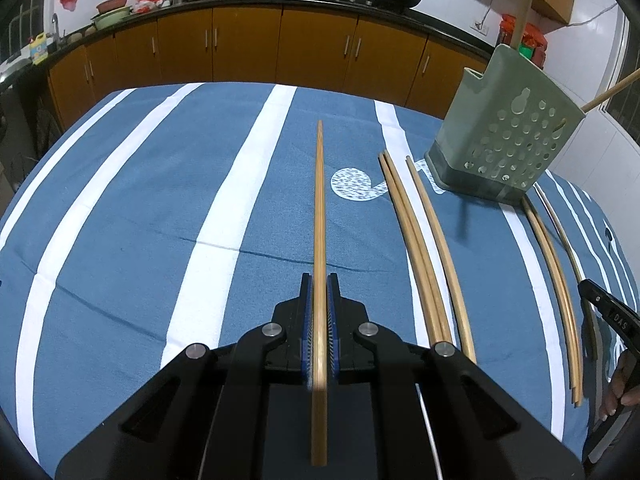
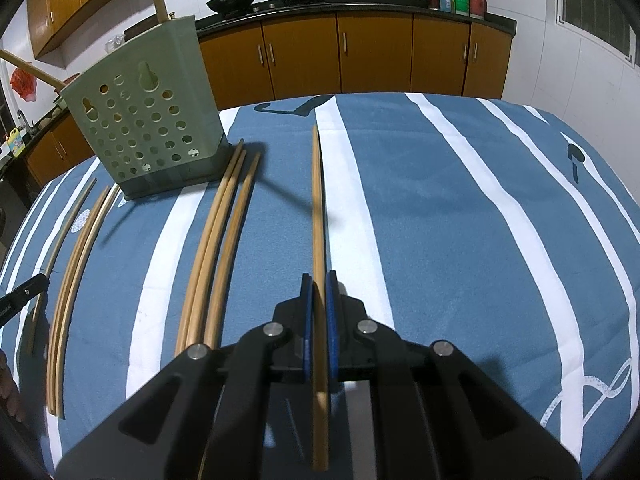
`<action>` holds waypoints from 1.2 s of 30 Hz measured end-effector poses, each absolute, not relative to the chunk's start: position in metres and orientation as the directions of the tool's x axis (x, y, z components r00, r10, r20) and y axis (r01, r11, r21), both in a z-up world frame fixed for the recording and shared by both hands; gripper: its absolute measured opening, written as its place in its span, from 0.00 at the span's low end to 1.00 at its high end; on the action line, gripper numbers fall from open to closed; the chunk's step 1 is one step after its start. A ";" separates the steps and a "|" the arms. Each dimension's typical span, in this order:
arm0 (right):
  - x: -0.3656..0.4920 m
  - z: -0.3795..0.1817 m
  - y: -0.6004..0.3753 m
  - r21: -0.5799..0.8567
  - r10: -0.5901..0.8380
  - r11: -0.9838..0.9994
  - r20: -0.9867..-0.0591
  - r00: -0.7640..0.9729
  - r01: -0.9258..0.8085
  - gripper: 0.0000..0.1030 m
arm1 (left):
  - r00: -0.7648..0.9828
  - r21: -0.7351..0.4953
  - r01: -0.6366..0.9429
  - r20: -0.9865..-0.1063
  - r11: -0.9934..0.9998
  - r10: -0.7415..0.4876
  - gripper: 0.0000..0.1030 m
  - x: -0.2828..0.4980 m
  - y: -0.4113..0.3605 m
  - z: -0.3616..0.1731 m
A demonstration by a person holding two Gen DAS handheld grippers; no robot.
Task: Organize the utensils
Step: 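Lift both held chopsticks upright off the cloth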
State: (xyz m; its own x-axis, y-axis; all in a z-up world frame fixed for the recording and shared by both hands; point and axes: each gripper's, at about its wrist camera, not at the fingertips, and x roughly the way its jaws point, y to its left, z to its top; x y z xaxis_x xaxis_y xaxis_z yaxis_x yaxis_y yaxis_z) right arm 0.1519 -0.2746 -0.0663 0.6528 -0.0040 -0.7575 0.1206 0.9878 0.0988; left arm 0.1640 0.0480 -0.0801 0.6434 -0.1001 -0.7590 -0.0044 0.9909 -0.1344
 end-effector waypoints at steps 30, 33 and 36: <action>0.137 -0.067 -0.275 0.094 0.008 0.991 -0.759 0.652 0.098 0.08 | 0.639 -0.066 0.024 -0.767 0.998 -0.066 0.08 0.153 0.042 -0.079; 0.137 -0.066 -0.275 0.091 0.004 0.991 -0.760 0.650 0.100 0.08 | 0.638 -0.055 0.031 -0.768 0.998 -0.062 0.08 0.153 0.041 -0.079; 0.133 -0.055 -0.278 0.101 0.004 0.989 -0.743 0.670 0.105 0.08 | 0.633 -0.057 0.027 -0.772 0.998 -0.062 0.07 0.154 0.043 -0.075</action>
